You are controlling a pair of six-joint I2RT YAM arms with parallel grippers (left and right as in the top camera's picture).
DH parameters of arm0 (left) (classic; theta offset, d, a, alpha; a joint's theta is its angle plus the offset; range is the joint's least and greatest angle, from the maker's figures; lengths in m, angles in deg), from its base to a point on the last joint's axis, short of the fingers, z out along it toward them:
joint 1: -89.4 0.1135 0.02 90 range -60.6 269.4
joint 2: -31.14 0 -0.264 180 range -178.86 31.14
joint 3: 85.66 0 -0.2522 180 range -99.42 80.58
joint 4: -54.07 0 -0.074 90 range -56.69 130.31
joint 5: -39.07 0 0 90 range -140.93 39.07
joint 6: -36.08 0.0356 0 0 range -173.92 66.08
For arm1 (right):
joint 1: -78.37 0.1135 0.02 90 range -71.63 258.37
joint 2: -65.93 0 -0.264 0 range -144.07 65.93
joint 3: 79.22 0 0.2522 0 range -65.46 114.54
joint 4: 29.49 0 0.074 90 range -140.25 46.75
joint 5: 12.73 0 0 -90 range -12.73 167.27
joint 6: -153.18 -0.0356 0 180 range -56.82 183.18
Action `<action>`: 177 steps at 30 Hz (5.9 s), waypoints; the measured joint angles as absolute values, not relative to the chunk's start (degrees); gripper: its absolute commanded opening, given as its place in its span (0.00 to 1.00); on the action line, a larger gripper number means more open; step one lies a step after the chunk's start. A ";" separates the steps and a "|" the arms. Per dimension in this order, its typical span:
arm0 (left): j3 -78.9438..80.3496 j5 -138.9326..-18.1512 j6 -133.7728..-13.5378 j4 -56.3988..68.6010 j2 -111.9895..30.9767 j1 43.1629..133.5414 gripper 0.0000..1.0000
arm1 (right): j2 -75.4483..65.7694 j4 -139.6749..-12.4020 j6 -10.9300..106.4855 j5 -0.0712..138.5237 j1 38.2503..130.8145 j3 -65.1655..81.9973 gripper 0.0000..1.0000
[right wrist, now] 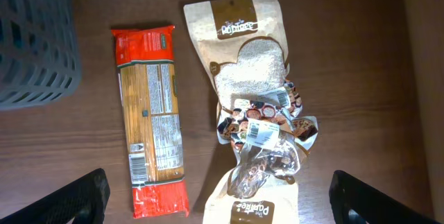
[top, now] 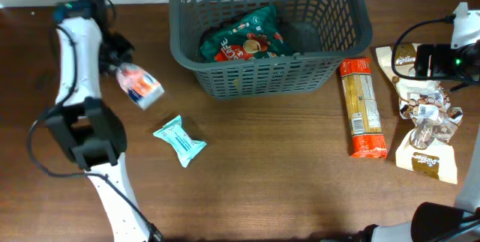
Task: Pack container
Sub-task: 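Lift the tissue pack and drop it into the basket, then move the left gripper to the mint-green wipes pack and grasp, then carry the wipes pack into the basket and open the left gripper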
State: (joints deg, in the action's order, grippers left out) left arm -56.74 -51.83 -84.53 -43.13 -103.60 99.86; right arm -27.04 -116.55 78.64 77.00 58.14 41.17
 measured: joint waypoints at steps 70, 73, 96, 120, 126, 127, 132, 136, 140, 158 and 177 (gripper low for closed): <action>-80.58 -43.46 -25.93 -41.84 -86.44 67.03 0.99 | -27.04 -116.55 78.68 77.00 58.14 41.17 0.99; -81.54 -40.47 -34.56 -47.22 -80.91 71.31 0.99 | -27.04 -116.55 78.66 77.00 58.14 41.17 0.99; -53.50 -43.22 -60.01 -55.94 -81.65 90.61 0.79 | -27.04 -116.55 78.64 77.00 58.14 41.17 0.99; 18.95 -54.89 -83.96 -11.64 -51.42 90.66 0.97 | -27.04 -116.55 78.64 77.00 58.14 41.17 0.99; 24.02 -57.21 -88.27 -8.71 -53.63 90.66 0.93 | -27.04 -116.55 78.68 77.00 58.16 41.17 0.99; 24.02 -57.34 -88.86 -8.42 -53.98 90.66 0.92 | -27.04 -116.55 78.66 77.00 58.14 41.17 0.99; 24.02 -57.87 -93.60 -8.05 -57.41 89.78 0.92 | -27.04 -116.55 78.66 76.97 58.14 41.17 0.99; 24.02 -58.04 -97.38 -7.40 -60.21 87.45 0.92 | -27.04 -116.55 78.64 76.97 58.14 41.17 0.99; 24.02 -58.02 -99.09 -5.23 -62.24 84.87 0.92 | -27.04 -116.55 78.68 77.00 58.14 41.17 0.99; 24.00 -56.55 -102.28 -4.10 -70.02 83.90 0.14 | -27.04 -116.55 78.66 76.97 58.14 41.17 0.99; -16.39 -58.46 -84.84 -14.15 -60.89 97.00 0.09 | -27.04 -116.57 78.66 76.97 58.16 41.17 0.99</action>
State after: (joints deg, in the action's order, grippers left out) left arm -16.39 -58.46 -84.84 -14.15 -60.89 97.00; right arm -27.04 -116.57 78.66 76.97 58.16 41.17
